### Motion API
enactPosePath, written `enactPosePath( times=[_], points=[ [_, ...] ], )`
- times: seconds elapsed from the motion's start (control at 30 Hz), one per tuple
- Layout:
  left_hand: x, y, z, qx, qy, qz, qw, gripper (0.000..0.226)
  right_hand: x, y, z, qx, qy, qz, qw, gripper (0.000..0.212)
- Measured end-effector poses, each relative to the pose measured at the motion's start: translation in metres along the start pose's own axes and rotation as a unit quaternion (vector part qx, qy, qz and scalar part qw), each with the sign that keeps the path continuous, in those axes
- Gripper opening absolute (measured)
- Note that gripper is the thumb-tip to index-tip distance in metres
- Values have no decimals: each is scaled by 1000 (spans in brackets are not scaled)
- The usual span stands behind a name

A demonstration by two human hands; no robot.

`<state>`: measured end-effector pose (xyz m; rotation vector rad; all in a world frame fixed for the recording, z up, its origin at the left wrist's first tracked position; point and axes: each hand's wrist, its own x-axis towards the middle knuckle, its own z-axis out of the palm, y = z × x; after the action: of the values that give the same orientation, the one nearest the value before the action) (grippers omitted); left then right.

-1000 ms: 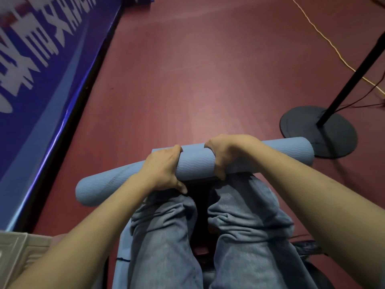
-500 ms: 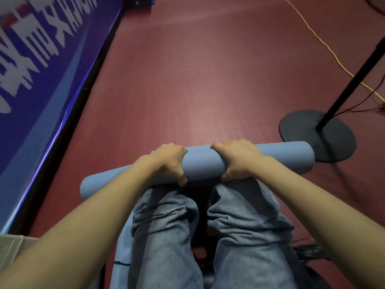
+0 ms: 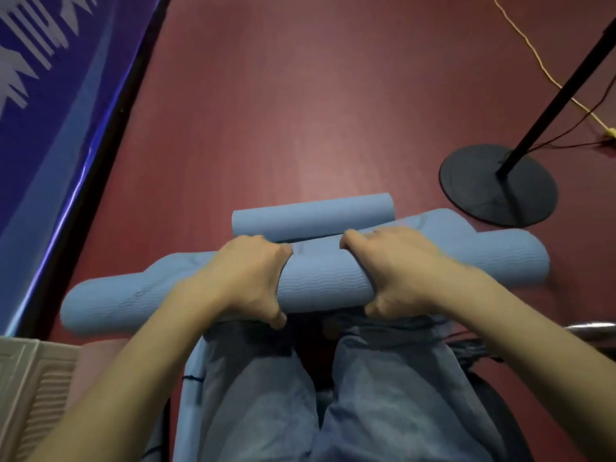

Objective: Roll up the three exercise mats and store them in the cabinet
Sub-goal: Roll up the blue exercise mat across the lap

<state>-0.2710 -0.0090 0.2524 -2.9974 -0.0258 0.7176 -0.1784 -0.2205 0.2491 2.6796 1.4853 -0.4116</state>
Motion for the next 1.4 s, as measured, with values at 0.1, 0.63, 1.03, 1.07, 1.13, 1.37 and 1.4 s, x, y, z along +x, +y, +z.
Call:
enactPosePath(
  times=[0.1, 0.63, 1.03, 1.07, 1.13, 1.37, 1.4],
  points=[
    [-22, 17, 5, 26, -25, 11, 999, 65, -33, -11, 9, 21, 5, -3, 1000, 63],
    [-29, 19, 49, -71, 197, 37, 977, 80, 4, 5, -8, 113, -229, 25, 967, 94],
    [-24, 34, 63, 5, 205, -42, 978, 86, 15, 8, -8, 140, -201, 36, 969, 96],
    [-20, 30, 58, 10, 191, -39, 981, 77, 13, 9, -8, 136, -187, 45, 972, 95],
    [-13, 25, 43, 22, 144, -28, 989, 68, 9, 10, -7, 124, -167, 55, 977, 94],
    [27, -8, -3, -135, -49, -23, 989, 67, 4, -4, 8, -38, -34, 50, 997, 99],
    [31, -11, -6, -150, -71, -20, 986, 65, 3, -8, 12, -61, -13, 52, 997, 96]
  ],
)
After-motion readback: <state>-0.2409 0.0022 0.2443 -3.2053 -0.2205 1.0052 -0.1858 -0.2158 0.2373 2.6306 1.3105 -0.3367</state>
